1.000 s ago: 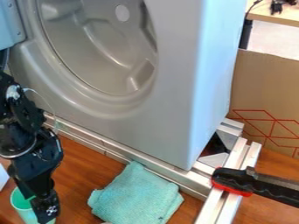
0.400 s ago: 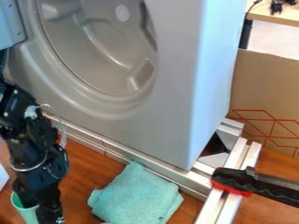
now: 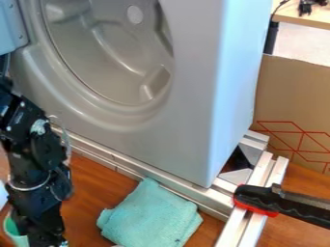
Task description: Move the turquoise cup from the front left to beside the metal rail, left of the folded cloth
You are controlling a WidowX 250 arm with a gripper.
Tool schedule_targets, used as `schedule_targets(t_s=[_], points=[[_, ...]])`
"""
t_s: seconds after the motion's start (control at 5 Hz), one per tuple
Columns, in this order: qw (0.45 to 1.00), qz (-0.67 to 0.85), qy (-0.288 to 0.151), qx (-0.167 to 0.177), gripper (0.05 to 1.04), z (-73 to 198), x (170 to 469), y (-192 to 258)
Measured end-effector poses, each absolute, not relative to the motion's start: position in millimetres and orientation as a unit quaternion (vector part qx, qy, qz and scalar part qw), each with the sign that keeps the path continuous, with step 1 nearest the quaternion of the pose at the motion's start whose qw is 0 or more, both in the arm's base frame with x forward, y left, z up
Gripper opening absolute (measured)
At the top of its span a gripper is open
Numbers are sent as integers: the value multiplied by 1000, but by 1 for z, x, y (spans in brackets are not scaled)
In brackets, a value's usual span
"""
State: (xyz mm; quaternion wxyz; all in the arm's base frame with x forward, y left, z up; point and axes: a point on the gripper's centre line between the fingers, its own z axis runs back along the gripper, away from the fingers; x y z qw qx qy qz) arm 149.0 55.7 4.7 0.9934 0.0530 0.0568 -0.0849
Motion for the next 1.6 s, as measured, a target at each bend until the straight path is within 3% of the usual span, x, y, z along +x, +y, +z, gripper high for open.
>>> schedule_targets(t_s=[0.2, 0.8, 1.2, 1.6], points=[[994, -67, 62, 67, 110, 13, 150, 58], [984, -146, -61, 80, 100, 64, 220, 69], [985, -169, -35, 25, 100, 32, 245, 78], [986, -168, -17, 12, 100, 8, 257, 80]])
